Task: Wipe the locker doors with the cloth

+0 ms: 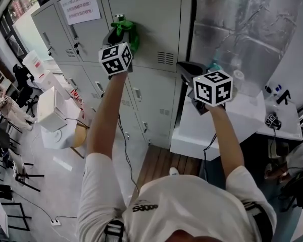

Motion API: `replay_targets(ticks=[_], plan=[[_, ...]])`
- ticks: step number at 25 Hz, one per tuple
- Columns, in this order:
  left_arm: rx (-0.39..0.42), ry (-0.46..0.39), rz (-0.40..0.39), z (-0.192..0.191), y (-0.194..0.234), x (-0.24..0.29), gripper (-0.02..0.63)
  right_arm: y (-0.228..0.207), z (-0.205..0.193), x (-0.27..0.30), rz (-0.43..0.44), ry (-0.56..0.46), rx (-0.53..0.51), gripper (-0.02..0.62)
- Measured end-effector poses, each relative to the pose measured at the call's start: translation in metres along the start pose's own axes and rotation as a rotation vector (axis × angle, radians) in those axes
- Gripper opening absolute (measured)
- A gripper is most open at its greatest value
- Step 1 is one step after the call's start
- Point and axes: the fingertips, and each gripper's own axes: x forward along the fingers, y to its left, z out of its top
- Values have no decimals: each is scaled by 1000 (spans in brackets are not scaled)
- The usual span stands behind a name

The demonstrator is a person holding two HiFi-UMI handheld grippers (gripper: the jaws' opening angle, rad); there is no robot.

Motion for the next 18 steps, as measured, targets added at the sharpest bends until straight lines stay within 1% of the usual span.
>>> replay_targets(ticks=[2,6,8,10,11,13,16,18], plan=[[38,-11,8,-4,-3,-1,114,-3,-3,0,-7,2,9,9],[73,-13,1,-10,-20,-3,112,-19,-13,-6,-54,17,36,9],[44,-16,-14,-13,-33,-5,112,-24,-18,-9,-72,26,41,9],[0,-16,-51,-22,-53,-6,108,-28,-23,-12,-83,31,48,9],[-7,-18,-73,-27,-65,-7,106,-29,-25,-14,-89,33,52,9],[-5,-32,-103,-34,-88,-9,106,-32,-28,-16,-104,35,55,9],[0,-58,-147,-35,-115,-12,106,-32,-29,-22,-126,37,55,11],[42,-66,-203,-35,-138,-14,107,-33,-31,-26,-136,39,59,9]])
